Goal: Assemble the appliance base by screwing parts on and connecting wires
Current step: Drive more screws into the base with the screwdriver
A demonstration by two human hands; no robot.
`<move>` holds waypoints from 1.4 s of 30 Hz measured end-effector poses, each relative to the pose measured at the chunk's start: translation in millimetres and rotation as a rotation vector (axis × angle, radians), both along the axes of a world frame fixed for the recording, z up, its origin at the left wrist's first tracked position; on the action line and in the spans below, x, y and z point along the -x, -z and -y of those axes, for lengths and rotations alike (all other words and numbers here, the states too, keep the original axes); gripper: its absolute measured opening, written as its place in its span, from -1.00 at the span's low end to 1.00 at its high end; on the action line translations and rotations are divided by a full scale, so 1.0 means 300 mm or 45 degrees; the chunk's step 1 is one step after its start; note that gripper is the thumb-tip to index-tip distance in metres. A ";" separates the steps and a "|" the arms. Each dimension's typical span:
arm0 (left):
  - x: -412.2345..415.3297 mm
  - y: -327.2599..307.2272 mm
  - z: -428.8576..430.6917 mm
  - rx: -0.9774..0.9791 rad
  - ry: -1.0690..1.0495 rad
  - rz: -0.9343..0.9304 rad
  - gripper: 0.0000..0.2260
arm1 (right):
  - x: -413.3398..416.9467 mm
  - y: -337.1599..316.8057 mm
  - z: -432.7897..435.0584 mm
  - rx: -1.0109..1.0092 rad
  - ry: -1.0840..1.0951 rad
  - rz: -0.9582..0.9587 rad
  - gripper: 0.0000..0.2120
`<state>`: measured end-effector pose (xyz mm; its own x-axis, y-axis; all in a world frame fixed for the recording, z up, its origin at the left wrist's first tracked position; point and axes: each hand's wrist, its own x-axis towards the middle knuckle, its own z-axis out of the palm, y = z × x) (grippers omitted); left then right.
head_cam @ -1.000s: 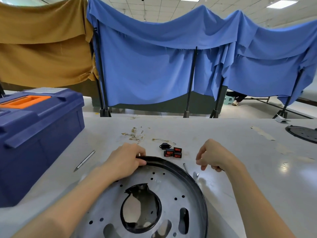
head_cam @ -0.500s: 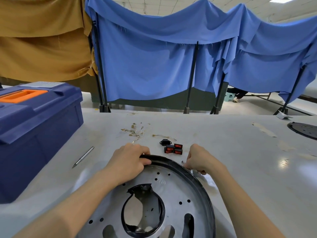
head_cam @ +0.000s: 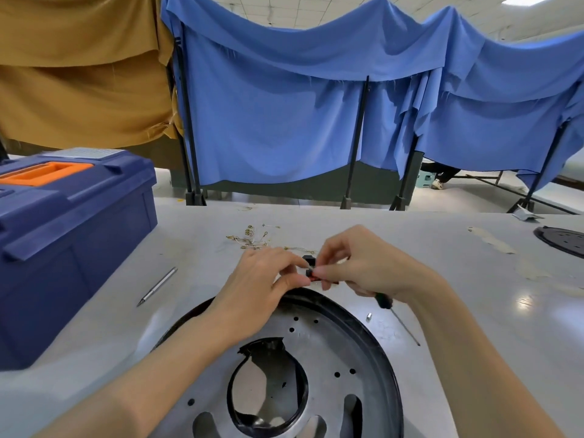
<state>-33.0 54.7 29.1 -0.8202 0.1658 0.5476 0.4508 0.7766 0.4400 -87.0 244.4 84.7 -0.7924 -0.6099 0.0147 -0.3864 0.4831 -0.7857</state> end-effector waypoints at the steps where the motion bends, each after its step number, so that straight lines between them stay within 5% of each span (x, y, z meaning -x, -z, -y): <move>1: -0.003 0.004 -0.008 0.016 0.021 -0.012 -0.88 | -0.014 -0.001 0.019 0.005 -0.030 -0.023 -0.90; 9: -0.021 0.010 -0.021 0.163 0.014 0.005 -0.77 | -0.022 -0.006 0.017 0.025 -0.037 -0.067 -0.90; 13: -0.026 0.016 -0.021 0.211 0.004 0.033 -0.80 | 0.005 0.016 0.004 -0.176 0.050 -0.185 -0.94; 18: -0.029 0.019 -0.014 0.580 0.006 -0.109 -0.85 | 0.022 0.039 0.005 -0.390 -0.027 -0.060 -0.89; 28: -0.032 0.033 -0.029 0.886 -0.014 -0.293 -0.58 | 0.028 0.048 0.001 -0.346 -0.003 0.060 -0.91; 42: -0.044 0.028 -0.049 0.987 -0.076 -0.317 -0.62 | 0.032 0.049 -0.005 -0.314 -0.015 0.126 -0.92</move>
